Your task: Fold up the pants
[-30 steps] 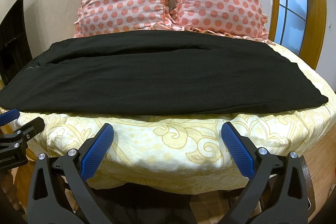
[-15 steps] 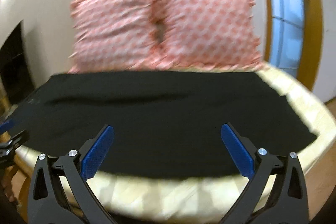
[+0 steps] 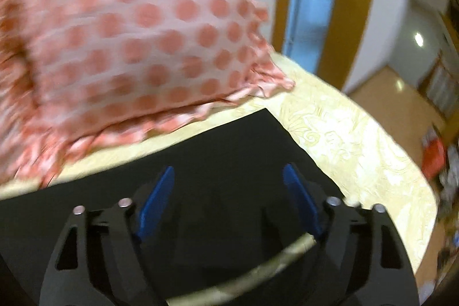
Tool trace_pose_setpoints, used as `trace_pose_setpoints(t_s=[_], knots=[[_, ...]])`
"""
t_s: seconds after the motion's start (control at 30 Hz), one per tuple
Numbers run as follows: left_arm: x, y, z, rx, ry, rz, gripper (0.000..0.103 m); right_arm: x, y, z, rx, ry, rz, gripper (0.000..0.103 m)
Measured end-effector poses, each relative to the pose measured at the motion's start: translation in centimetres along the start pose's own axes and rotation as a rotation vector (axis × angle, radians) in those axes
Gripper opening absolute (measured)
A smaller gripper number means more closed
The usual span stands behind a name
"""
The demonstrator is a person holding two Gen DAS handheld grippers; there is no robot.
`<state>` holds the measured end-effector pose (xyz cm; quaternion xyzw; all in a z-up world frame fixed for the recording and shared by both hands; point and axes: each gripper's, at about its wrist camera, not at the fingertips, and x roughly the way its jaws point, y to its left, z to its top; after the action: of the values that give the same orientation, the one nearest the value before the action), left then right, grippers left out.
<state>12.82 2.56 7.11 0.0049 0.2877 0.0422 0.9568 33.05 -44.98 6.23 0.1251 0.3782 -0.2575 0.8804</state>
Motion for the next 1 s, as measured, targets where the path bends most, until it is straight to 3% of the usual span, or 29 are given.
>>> trace_pose_setpoints(t_s=[0.2,0.43,0.47,0.5,0.53,0.57,0.63,0.73,0.87,1.0], knots=[[2.6,0.8,0.1,-0.024,0.025,-0.013,0.101,7.7,0.6,3.9,0.116,0.105,-0.127,0.07],[4.2,1.9,-0.1,-0.084,0.101,-0.069,0.101,11.5,1.3,4.3,0.162,0.188,-0.185,0.06],[4.3,2.0,-0.2,-0.091,0.108,-0.073,0.101,11.3,1.3,4.1,0.157,0.174,-0.19,0.055],[4.4,2.1,-0.3,-0.098,0.114,-0.077,0.101,11.4,1.1,4.1,0.147,0.166,-0.191,0.044],[4.6,2.2,-0.3,-0.105,0.121,-0.082,0.101,11.3,0.9,4.0,0.143,0.16,-0.191,0.025],[4.6,2.3,-0.4,-0.108,0.124,-0.085,0.101,11.0,0.6,3.8,0.146,0.154,-0.186,0.02],[4.6,2.2,-0.6,-0.107,0.129,-0.084,0.101,10.4,-0.2,3.4,0.163,0.146,-0.138,0.01],[4.2,1.9,-0.8,-0.087,0.112,-0.067,0.101,8.3,-1.4,2.6,0.205,0.118,-0.034,0.004],[3.1,1.8,-0.7,-0.066,0.082,-0.05,0.101,4.5,-3.7,1.7,0.246,0.023,0.103,0.004],[2.0,2.0,-0.8,-0.075,0.064,-0.062,0.101,-1.7,-5.9,-0.5,0.259,-0.098,0.267,0.003]])
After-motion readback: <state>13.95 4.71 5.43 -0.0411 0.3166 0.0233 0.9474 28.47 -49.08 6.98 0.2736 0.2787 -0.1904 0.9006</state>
